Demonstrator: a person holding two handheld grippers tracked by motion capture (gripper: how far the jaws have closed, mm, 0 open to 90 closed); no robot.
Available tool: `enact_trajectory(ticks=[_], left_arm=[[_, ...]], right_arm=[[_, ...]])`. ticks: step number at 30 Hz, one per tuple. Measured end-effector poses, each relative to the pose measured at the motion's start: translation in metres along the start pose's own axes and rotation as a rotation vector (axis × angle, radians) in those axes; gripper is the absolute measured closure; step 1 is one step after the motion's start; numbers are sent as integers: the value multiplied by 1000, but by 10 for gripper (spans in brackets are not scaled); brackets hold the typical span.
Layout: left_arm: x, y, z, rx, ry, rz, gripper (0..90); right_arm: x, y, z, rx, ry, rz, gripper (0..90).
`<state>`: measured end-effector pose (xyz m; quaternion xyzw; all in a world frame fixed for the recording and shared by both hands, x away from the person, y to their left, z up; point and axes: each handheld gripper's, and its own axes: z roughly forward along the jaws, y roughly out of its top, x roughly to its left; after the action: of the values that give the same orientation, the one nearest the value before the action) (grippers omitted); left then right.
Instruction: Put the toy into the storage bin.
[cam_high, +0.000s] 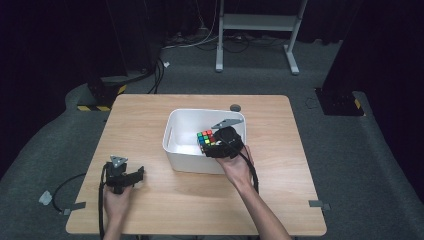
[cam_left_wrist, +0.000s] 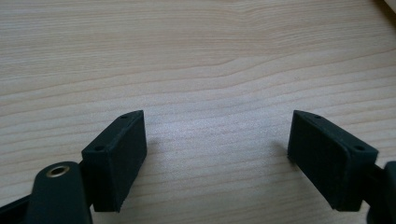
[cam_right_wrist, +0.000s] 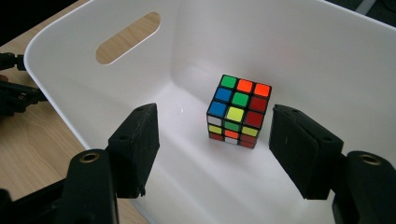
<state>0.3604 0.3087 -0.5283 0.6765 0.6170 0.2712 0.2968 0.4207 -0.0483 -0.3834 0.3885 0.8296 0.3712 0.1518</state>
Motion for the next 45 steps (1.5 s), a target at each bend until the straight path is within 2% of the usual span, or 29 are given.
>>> enact_trajectory(ticks=[45], left_arm=[[0,0,0,0,0,0,197]], right_arm=[[-14,1,-19,-65,-7,23,348]])
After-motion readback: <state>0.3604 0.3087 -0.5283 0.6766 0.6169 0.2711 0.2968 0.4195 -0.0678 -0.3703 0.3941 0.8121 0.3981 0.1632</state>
